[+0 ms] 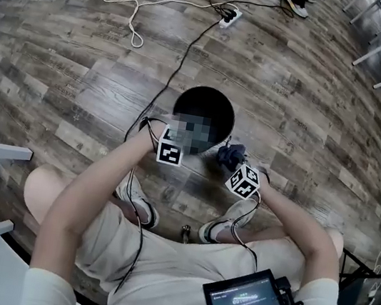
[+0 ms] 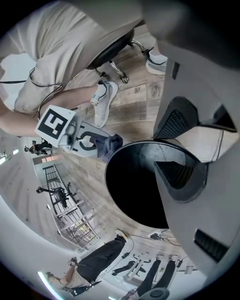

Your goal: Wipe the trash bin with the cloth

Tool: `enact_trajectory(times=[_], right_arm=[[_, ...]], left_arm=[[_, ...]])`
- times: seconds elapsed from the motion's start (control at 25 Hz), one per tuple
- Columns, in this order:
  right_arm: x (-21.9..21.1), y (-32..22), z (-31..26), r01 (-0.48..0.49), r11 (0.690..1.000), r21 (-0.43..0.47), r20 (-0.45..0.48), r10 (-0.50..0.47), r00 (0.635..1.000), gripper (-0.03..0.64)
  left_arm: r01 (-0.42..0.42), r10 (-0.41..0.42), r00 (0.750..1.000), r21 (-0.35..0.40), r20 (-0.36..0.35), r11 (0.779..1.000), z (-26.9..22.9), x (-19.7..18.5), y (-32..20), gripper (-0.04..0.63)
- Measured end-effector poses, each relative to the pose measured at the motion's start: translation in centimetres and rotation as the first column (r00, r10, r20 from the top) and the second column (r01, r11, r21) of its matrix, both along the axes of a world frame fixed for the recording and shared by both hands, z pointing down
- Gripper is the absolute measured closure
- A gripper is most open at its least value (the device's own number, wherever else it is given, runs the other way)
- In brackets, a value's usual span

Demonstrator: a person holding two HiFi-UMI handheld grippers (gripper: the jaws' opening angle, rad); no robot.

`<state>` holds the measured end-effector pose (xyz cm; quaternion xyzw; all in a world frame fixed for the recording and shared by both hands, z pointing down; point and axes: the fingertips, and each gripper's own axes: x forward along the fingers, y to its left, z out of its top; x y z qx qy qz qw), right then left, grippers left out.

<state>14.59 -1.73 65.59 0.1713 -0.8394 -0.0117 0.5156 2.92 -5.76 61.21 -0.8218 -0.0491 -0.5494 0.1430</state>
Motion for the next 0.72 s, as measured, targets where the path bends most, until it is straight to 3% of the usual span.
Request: enact_trajectory(times=[0.16,0.24,0.44,0.72], right_arm=[[-1.0,1.2,-2.9,0.023,1.0,0.016,0.024,-0.023,0.999,0.54],[-1.5,1.5,-4.0,0.022,1.0,0.02,0.04,-0.023,0.999,0.54],[-2.9,1.8,-5.7,0.085,0.995,0.059,0.038,-0.088,0.995,0.54],[-3.6,0.6,-5.6,0.169,0.981,0.096,-0.019,-0.168,0.986,0.54]], left_arm=[[-0.034,0.033,0.999,0.025,0.031,0.999,0.7,-0.2,0.3,0.457],[-0.051,0.049,0.998,0.028,0.041,0.998,1.3,-0.4,0.5,0.5],[-0.026,0.026,0.999,-0.01,0.042,1.0,1.2,0.1,1.0,0.518],[-0.028,0.028,1.0,-0.029,-0.004,0.999,0.9,2.1,2.3,0.543]])
